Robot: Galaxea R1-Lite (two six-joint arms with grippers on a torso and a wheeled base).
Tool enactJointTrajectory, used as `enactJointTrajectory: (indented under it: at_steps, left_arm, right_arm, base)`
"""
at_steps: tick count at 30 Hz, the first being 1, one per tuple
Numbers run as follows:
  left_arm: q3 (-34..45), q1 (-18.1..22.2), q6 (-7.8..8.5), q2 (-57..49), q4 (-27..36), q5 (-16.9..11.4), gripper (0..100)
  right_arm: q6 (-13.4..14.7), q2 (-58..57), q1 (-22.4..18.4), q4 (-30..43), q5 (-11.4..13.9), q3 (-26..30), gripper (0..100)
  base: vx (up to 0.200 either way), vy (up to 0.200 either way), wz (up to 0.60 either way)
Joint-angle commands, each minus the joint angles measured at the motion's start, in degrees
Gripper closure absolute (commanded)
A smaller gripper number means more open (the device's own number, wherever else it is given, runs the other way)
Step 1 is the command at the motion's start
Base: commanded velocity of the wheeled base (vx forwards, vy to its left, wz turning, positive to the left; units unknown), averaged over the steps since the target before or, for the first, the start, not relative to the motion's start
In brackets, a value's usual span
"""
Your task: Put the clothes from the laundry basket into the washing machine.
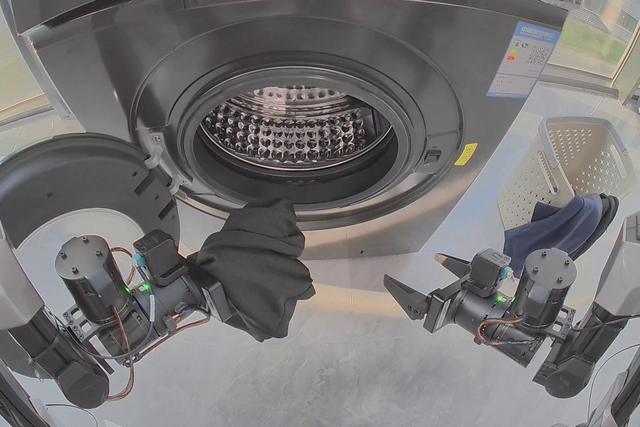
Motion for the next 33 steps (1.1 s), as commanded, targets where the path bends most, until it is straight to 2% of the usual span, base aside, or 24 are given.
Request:
enactJointTrajectory:
  at_steps: [1, 5, 13, 15, 17, 22, 27, 33]
  left_arm:
    - [-0.2, 0.0, 0.00, 0.8, -0.1, 0.0, 100]
    - [-0.6, 0.0, 0.00, 0.9, -0.1, 0.0, 100]
    - [-1.9, -0.5, 0.09, 1.0, 0.0, 0.5, 100]
    - [-4.9, -0.7, 0.00, 3.1, -0.1, 0.9, 100]
    - [-9.1, -1.0, 0.09, 6.4, -0.1, 1.4, 100]
    - [-19.8, -1.2, -0.52, 14.0, 0.0, 5.7, 100]
    - [-27.1, -2.2, -2.11, 19.2, 0.0, 6.4, 100]
    - [-37.7, -2.3, -2.28, 25.1, 0.4, 7.4, 100]
  right_arm:
    - [0.0, 0.5, 0.6, 0.0, 0.0, 0.5, 0]
    - [0.0, 1.0, 1.5, 0.0, 0.4, 2.1, 0]
    - [-0.2, 0.6, 5.3, 0.0, 1.1, 7.2, 0]
    - [0.0, 0.5, 8.1, -0.1, 1.0, 7.2, 0]
    - [0.2, 0.9, 8.8, -0.1, 1.0, 7.0, 0]
    - [0.4, 1.8, 9.6, -0.1, 0.9, 7.4, 0]
    - [0.4, 3.0, 9.6, -0.1, 0.8, 6.9, 0]
    - [0.4, 3.9, 9.7, -0.1, 0.7, 6.8, 0]
  base:
    - [0.200, 0.000, 0.00]
    - [0.200, 0.000, 0.00]
    - [0.000, 0.000, 0.00]
    - [0.000, 0.000, 0.00]
    - [0.000, 0.000, 0.00]
    - [0.000, 0.000, 0.00]
    - [0.000, 0.000, 0.00]
    - [0.000, 0.000, 0.00]
